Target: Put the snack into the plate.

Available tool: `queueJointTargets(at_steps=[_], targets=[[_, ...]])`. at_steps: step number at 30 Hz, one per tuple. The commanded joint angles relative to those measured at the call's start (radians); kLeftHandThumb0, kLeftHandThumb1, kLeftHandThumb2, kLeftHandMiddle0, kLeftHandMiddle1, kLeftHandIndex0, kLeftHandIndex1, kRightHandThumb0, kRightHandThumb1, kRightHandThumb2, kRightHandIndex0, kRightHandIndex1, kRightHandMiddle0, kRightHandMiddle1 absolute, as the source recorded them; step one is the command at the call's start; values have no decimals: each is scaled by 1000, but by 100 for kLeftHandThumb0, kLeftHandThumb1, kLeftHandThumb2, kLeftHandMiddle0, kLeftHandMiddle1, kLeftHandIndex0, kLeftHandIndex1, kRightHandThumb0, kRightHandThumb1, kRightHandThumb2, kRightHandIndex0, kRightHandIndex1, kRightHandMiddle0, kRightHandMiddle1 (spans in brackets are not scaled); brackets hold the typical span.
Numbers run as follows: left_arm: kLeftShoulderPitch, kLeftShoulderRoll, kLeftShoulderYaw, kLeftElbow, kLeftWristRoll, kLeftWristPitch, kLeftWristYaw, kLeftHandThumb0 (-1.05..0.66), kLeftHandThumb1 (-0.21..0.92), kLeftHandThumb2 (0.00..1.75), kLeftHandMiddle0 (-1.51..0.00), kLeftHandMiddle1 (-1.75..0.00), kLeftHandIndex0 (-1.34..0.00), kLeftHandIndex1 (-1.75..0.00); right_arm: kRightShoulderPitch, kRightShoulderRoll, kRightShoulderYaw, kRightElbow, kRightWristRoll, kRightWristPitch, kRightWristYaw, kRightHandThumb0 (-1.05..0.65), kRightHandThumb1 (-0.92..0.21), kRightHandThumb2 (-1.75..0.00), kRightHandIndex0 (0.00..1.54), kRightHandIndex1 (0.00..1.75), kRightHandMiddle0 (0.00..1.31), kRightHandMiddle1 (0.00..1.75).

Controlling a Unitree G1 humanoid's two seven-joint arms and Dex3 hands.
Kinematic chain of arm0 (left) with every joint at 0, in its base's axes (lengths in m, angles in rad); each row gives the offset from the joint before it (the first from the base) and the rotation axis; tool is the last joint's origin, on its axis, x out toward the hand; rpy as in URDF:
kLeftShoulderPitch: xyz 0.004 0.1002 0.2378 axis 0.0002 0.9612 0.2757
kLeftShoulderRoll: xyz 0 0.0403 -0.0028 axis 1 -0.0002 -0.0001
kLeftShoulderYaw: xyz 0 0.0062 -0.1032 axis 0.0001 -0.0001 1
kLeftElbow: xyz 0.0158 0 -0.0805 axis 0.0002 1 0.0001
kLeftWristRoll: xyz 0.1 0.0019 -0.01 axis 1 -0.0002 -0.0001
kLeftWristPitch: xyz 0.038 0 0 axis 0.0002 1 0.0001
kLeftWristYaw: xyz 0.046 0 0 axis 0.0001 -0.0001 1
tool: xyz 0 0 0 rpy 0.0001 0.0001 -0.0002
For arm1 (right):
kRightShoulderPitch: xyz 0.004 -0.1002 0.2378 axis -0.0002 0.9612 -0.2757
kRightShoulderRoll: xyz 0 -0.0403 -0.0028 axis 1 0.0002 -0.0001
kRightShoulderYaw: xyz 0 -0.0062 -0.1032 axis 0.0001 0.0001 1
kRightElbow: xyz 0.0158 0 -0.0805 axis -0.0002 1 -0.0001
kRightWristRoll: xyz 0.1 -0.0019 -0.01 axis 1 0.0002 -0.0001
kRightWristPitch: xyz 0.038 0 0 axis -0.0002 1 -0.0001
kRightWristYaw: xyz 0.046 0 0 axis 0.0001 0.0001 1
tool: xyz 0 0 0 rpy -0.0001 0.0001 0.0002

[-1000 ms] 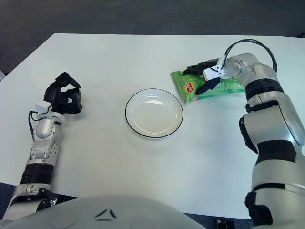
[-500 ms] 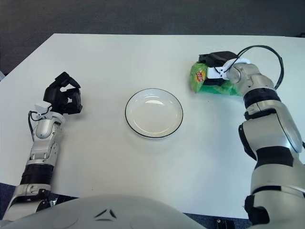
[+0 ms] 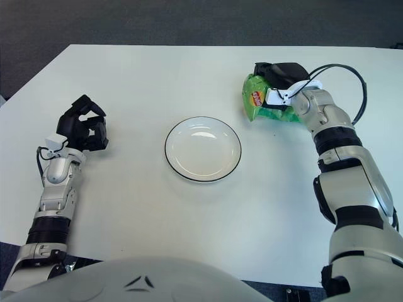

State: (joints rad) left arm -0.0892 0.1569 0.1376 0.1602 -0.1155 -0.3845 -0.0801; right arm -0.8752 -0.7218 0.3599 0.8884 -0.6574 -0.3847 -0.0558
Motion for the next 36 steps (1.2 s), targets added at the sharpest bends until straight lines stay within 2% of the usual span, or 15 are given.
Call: queueJointTargets(at_steps=[1, 18, 23, 29, 36], targets=[[147, -82, -17, 117, -5, -7, 7, -48, 31, 133, -131, -175, -62, -175, 15, 7, -35, -55, 28, 6, -10, 0, -1, -166, 81, 175, 66, 171], [140, -84, -18, 123, -6, 1, 9, -48, 32, 132, -130, -175, -61, -175, 41, -14, -82, -210, 18, 41, 4, 0, 4, -173, 86, 175, 67, 175], [136, -79, -18, 131, -6, 4, 5, -48, 32, 131, -130, -175, -61, -175, 35, 2, -126, -205, 85, -60, -26, 0, 5, -174, 87, 175, 68, 175], [128, -76, -16, 142, -9, 3, 0, -48, 32, 132, -130, -175, -61, -175, -19, 3, -149, -224, 114, -81, 19, 0, 6, -175, 87, 175, 68, 175], [120, -73, -15, 154, -19, 3, -13, -48, 32, 131, -130, -175, -61, -175, -25, 22, -174, -297, 133, -95, 22, 0, 6, -175, 87, 175, 68, 175]])
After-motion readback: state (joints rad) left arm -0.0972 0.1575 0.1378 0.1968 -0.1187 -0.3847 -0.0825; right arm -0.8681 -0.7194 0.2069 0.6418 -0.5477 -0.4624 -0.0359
